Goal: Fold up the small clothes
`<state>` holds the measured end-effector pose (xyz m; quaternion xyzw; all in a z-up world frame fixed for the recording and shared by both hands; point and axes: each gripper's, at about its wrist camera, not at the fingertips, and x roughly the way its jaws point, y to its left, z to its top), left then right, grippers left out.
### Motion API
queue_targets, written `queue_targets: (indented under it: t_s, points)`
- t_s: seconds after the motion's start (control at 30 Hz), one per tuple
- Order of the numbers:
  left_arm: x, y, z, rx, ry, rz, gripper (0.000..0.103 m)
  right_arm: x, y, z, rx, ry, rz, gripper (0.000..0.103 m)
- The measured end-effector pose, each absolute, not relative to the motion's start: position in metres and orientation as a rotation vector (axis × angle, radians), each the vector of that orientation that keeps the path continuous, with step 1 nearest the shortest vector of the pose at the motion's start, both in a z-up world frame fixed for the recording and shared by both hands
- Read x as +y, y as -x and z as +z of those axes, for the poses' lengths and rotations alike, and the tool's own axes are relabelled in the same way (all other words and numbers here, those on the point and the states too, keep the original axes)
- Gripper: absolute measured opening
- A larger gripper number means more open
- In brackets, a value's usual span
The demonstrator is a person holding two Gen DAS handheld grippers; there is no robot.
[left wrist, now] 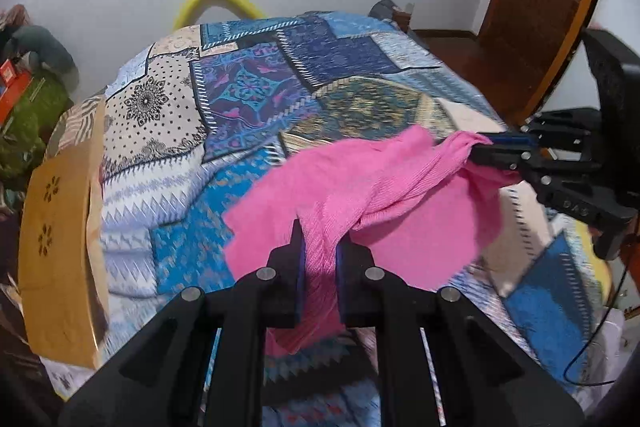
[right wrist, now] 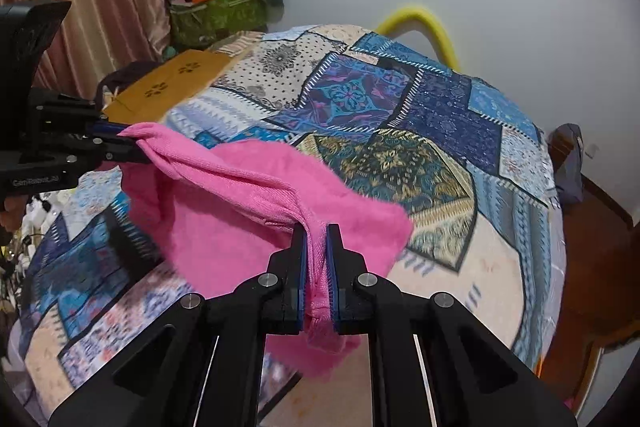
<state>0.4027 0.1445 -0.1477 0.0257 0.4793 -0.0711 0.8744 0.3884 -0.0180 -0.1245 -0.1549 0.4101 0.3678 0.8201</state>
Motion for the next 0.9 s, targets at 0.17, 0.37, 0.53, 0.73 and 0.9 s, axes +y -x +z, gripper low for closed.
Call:
queue_targets:
  t_s: [0.17, 0.37, 0.53, 0.73, 0.9]
  points:
    - [0.163, -0.446, -0.179, 1.058, -0.029, -0.172, 0.015, 0.004, -0.425, -0.148, 0.897, 0.361, 0.744, 0.007]
    - [0.197, -0.463, -0.183, 1.014, 0.025, -0.017, 0.022, -0.004, -0.445, -0.153, 0.878, 0.287, 0.665, 0.007]
    - [0.216, -0.438, -0.182, 1.013, 0.1, 0.023, 0.057, -0.028, -0.434, -0.141, 0.885, 0.23, 0.673, 0.012]
    - [0.209, -0.408, -0.196, 1.084, 0.077, 0.034, 0.074, -0.041, -0.406, -0.146, 0.883, 0.302, 0.671, 0.055]
    - [0.205, -0.396, -0.213, 1.112, 0.13, 0.008, 0.08, -0.057, -0.398, -0.163, 0.944, 0.257, 0.674, 0.055]
